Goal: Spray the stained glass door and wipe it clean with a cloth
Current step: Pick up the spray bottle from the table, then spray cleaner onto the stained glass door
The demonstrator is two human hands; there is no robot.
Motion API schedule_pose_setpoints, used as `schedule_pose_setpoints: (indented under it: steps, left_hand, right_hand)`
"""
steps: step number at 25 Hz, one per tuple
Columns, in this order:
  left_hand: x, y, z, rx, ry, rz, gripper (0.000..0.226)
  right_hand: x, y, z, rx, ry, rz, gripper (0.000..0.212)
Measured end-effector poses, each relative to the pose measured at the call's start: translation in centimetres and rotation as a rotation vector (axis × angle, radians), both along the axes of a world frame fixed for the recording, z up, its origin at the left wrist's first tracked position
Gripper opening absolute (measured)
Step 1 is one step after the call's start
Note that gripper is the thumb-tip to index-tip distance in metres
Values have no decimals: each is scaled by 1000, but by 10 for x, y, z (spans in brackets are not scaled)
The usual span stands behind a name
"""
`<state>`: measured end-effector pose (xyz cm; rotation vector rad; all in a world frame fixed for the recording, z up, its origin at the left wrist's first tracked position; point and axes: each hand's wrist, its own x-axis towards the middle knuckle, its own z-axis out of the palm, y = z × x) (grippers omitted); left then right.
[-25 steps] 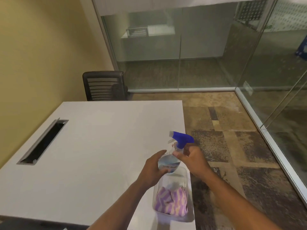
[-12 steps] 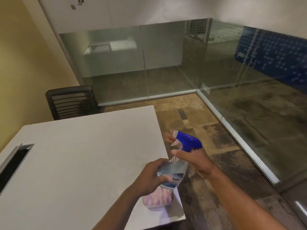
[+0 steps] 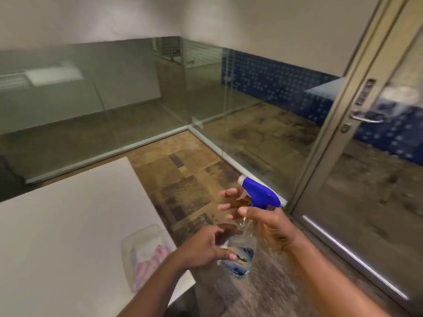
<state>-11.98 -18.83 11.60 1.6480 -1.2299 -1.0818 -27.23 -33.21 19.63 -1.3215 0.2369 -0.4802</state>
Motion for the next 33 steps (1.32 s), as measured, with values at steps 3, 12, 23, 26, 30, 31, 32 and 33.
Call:
schedule_pose_setpoints:
  steps: [3, 12, 23, 26, 30, 31, 32, 33]
  left_hand:
    - [-27, -44, 5, 4, 19, -121, 59]
    - [-137, -239, 17, -232, -125, -287, 81]
    - [-257, -499, 58, -497, -806, -225, 93]
    - [-275, -565, 82, -665, -935, -188, 101]
    - [-293, -654, 129, -876, -1035, -151, 98]
    - [-297, -675, 142, -915, -1050, -137, 98]
    - [-300, -700, 157, -955, -1062, -121, 98]
    - [-302, -722, 172, -995, -1070, -101, 97]
  right_hand:
    - [-41, -23, 10, 10, -12, -100, 48]
    - [-159, -160, 23, -57, -24, -523, 29]
    - [-285, -354, 40, -232, 53, -1033, 17]
    - [-306, -389, 56, -251, 38, -1162, 22]
    - [-320, -436, 78, -318, 3, -1268, 20]
    - [-321, -447, 84, -342, -2, -1294, 19]
    - [-322, -460, 92, -359, -9, -1319, 18]
    - [-322, -472, 100, -368, -13, -1341, 16]
